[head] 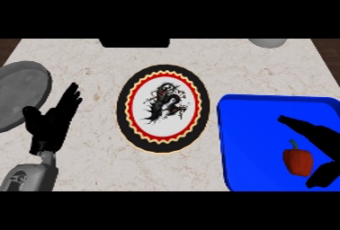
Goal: Pick the bell pepper from the tray and place it in the plate
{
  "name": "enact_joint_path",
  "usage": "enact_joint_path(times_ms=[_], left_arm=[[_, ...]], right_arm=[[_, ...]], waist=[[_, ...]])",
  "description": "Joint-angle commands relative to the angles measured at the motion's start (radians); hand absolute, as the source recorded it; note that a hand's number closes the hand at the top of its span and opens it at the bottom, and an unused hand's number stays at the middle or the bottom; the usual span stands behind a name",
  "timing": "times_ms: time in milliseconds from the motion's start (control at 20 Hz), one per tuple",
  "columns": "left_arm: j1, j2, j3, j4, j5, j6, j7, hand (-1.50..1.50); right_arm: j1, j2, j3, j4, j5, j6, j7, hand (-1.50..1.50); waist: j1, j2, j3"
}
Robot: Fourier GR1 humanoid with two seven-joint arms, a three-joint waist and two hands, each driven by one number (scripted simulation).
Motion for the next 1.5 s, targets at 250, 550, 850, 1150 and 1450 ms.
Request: enact_joint_path(times_ms=[250,550,850,1150,1450], left_arm=[[-0.013,-0.040,0.003,0.012,-0.032,0.002,-0.006,0.00],[-0.054,-0.030,0.044,0.125,-0.041,-0.026,-0.062,0.00],[-0.036,-0.031,0.024,0.018,-0.042,-0.012,0.020,0.00],[-0.037,-0.038,-0.009,0.026,-0.045,-0.046,0.004,0.00],[-0.047,-0.050,0.000,0.036,-0.044,-0.026,0.012,0.00]], right_arm=[[-0.019,0.038,0.088,0.077,0.127,-0.029,-0.147,1.50],[0.015,0.070,0.030,-0.016,0.077,0.028,-0.111,1.50],[-0.003,0.363,0.266,-0.287,0.174,-0.019,0.108,1.50],[-0.128,0.620,0.525,-0.353,0.314,-0.088,0.324,1.50],[-0.195,0.629,0.694,-0.480,0.375,-0.405,0.609,1.50]], waist=[[0.003,0.001,0.002],[-0.007,0.001,0.001],[0.003,-0.009,-0.002],[0.063,-0.011,-0.004],[0.037,-0.019,0.000]])
